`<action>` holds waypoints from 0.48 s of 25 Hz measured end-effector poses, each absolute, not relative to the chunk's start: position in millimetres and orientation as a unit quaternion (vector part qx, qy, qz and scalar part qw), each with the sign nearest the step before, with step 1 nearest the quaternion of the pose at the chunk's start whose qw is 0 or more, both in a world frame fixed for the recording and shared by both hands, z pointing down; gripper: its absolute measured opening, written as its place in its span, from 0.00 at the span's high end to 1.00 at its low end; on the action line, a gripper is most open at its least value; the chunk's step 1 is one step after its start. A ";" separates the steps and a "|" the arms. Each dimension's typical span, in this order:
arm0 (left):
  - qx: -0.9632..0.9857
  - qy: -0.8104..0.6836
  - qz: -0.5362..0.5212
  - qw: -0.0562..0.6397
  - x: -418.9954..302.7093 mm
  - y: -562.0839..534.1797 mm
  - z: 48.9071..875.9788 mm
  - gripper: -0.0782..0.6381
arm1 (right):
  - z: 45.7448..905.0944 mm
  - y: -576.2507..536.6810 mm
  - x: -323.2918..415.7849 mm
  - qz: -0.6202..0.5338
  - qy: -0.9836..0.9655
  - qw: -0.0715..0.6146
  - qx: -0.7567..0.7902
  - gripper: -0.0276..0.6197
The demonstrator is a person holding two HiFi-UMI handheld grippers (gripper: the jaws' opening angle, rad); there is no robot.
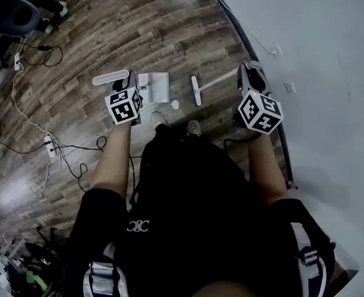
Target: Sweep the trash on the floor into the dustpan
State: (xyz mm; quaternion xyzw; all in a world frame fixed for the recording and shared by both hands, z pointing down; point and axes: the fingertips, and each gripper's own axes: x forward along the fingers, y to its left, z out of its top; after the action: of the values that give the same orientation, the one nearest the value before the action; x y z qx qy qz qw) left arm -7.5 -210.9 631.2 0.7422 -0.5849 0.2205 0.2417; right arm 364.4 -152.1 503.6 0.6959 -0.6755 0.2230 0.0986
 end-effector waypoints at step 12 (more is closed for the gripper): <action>0.675 -0.664 0.216 0.240 -28.0 -115.9 612.2 0.72 | 538.1 -137.0 339.6 0.243 -0.748 0.109 0.607 0.80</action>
State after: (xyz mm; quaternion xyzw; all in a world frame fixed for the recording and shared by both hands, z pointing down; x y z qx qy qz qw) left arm -28.0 -115.9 612.2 0.6749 -0.6635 0.2164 0.2395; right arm 339.6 -137.0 538.1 0.6074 -0.7485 0.2427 0.1094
